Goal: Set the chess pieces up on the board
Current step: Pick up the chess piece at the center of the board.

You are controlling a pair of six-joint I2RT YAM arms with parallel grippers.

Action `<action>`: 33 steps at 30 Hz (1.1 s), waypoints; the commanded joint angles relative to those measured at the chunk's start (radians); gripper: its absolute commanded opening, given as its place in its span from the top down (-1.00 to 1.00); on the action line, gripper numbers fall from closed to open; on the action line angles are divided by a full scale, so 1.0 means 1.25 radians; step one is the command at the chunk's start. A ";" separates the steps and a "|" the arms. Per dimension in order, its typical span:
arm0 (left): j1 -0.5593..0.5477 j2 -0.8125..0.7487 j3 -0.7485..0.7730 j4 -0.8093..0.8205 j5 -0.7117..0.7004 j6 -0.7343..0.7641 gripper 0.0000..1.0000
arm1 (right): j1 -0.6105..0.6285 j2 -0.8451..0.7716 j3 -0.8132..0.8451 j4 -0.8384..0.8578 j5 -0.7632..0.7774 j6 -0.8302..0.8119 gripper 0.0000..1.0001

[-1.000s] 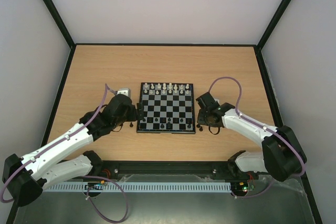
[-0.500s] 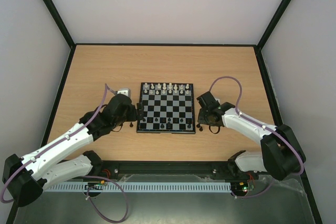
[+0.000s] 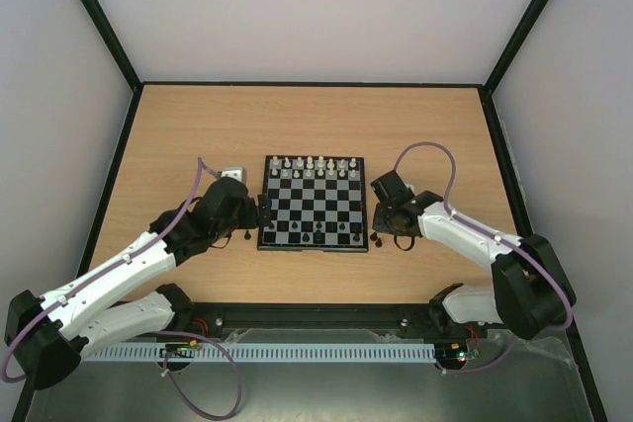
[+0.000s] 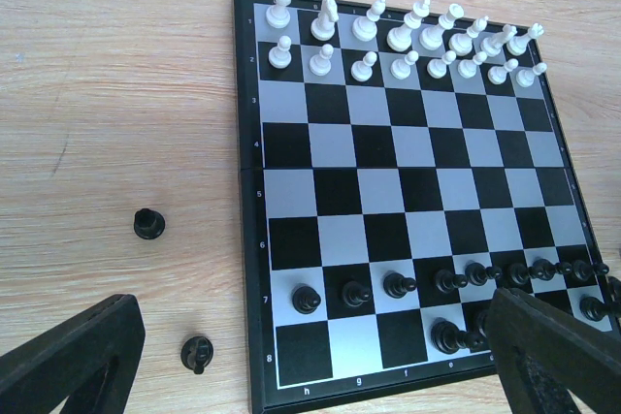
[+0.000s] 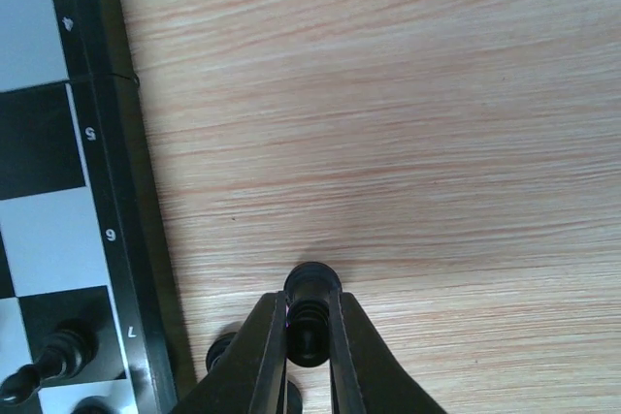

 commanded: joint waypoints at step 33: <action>0.004 -0.008 0.000 0.006 0.009 -0.008 -0.99 | 0.145 -0.072 0.273 -0.276 -0.098 -0.115 0.91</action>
